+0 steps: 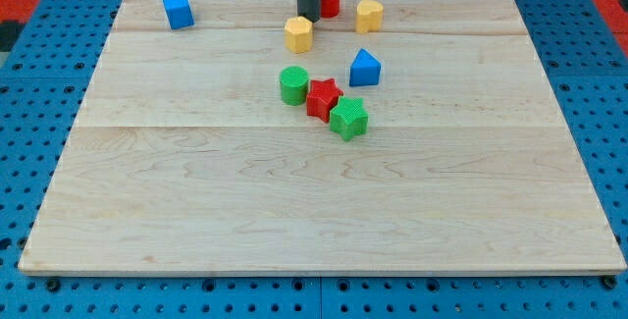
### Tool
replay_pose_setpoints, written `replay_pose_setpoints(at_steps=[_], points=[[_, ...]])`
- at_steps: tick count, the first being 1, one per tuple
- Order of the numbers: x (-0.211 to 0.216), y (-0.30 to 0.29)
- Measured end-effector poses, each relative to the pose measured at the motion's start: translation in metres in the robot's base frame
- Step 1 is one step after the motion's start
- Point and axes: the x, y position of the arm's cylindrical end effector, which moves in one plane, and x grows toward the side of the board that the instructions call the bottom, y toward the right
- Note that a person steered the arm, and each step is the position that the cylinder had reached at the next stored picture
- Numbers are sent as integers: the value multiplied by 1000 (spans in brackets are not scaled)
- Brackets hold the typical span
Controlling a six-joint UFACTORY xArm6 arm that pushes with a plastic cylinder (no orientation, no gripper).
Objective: Place the yellow heart towards the top of the red star
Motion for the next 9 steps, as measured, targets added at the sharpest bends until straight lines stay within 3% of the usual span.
replay_pose_setpoints(at_steps=[3, 7, 9], points=[[0, 111], [-34, 187], [60, 211]])
